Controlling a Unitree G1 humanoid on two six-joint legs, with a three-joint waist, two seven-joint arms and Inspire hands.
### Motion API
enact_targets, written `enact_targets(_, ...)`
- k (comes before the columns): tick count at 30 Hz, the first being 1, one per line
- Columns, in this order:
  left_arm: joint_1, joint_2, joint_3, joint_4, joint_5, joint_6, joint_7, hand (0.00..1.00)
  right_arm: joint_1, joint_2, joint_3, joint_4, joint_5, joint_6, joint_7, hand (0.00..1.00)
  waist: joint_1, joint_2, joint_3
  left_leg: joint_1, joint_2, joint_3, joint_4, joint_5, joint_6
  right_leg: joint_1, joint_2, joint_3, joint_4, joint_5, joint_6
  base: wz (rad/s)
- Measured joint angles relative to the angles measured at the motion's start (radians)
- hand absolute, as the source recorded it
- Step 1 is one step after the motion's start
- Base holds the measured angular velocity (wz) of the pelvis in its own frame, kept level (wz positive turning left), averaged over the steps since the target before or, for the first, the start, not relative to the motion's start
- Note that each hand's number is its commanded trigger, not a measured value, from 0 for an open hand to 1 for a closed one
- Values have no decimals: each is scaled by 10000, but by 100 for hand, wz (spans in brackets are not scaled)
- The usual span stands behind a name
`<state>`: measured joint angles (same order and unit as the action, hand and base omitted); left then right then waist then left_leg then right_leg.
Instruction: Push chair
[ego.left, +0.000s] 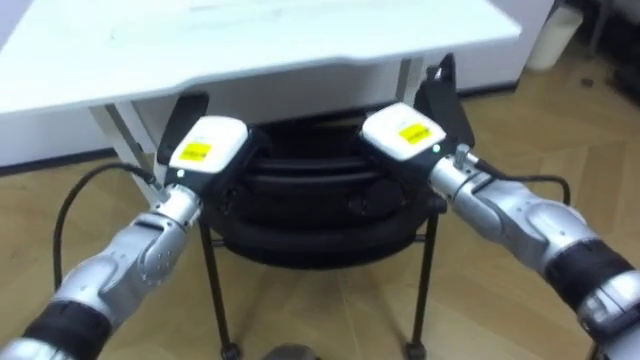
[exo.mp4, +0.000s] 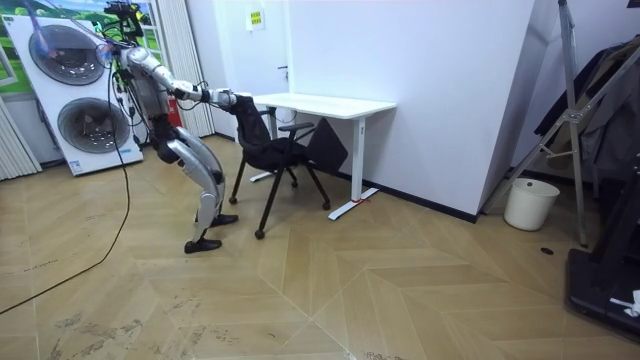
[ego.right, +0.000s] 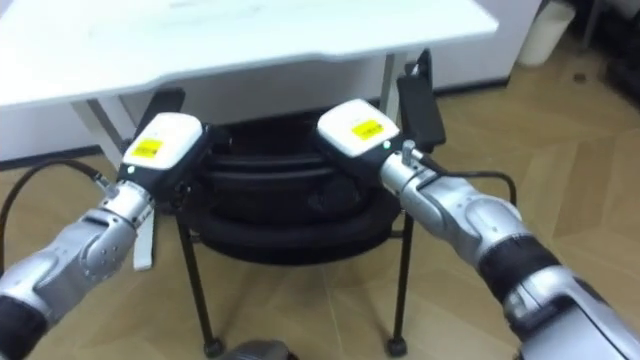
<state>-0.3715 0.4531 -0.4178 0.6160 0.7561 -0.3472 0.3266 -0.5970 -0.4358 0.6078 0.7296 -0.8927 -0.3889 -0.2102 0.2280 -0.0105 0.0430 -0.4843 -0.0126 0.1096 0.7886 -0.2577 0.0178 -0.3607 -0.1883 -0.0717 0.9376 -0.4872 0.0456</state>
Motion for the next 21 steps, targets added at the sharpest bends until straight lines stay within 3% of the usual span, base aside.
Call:
enact_targets(5, -261, 107, 125, -128, 229, -26, -94, 100, -3, 29, -194, -101, -2, 52, -79, 100, -46, -128, -20, -259, 1, 110, 266, -255, 434, 85, -381, -351, -136, -52, 341, 7)
enact_targets(7, -246, 99, 290, -297, 475, -27, -116, 100, 5, 27, -338, -163, 3, 46, -83, 100, -110, -410, -44, -358, 70, 418, 175, -336, 570, 89, -588, -481, -30, -131, 483, 28)
enact_targets(8, -325, 101, 307, -367, 549, -28, -174, 100, 30, 34, -416, -155, 63, 41, -88, 100, -186, -581, -43, -366, 244, 758, 193, -373, 634, 179, -777, -653, 307, -363, 500, 50)
enact_targets(9, -364, 65, 318, -403, 559, -10, -281, 100, 93, 35, -419, -130, 191, 40, -92, 100, -311, -732, -35, -273, 397, 1066, 311, -410, 697, 622, -1108, -973, 1208, -506, 413, 51)
enact_targets(10, -369, 64, 329, -398, 578, -22, -312, 100, 140, 34, -419, -131, 231, 34, -92, 100, -307, -821, -27, -206, 393, 1187, 340, -433, 728, 890, -1203, -1042, 1598, -502, 404, 29)
enact_targets(11, -375, 81, 423, -463, 602, -70, -318, 100, 115, 31, -410, -158, 244, 3, -52, 100, -264, -986, -73, -168, 380, 1289, 530, -468, 760, 1261, -1319, -1114, 1867, -618, 355, -14)
enact_targets(12, -310, 95, 535, -447, 600, -131, -224, 100, -1, 19, -388, -187, 229, 9, -22, 100, -186, -930, -8, -289, 239, 1020, 794, -643, 569, 1226, -1309, -1230, 1787, -688, 380, -30)
enact_targets(13, -289, 71, 556, -434, 595, -131, -214, 100, -45, 0, -381, -193, 206, 10, 15, 100, -109, -839, -12, -321, 74, 794, 818, -692, 533, 1194, -1282, -1225, 1797, -661, 363, -49)
enact_targets(15, -239, -6, 613, -250, 563, -250, -70, 100, -135, -58, -293, -222, 125, 4, 36, 100, 56, -597, 19, -376, -588, -85, 781, -764, 527, 1122, -1102, -1226, 1993, -288, 300, -28)
enact_targets(18, -517, 95, 562, -304, 584, -263, -45, 100, -220, -102, -383, -207, 127, 4, -219, 100, 30, -632, 0, -676, -704, -546, 797, -760, 523, 802, -866, -1232, 2146, 67, 135, 18)
enact_targets(20, -758, 123, 554, -364, 606, -228, -59, 100, -357, -139, -402, -123, 132, 4, -403, 100, 66, -587, 57, -787, -746, -810, 803, -752, 510, 672, -653, -1242, 2123, 262, 37, 3)
enact_targets(21, -759, 106, 514, -329, 607, -217, -26, 100, -398, -137, -400, -70, 132, 9, -526, 100, 77, -550, 106, -811, -886, -1129, 776, -737, 491, 593, -498, -1256, 2152, 493, -15, 0)
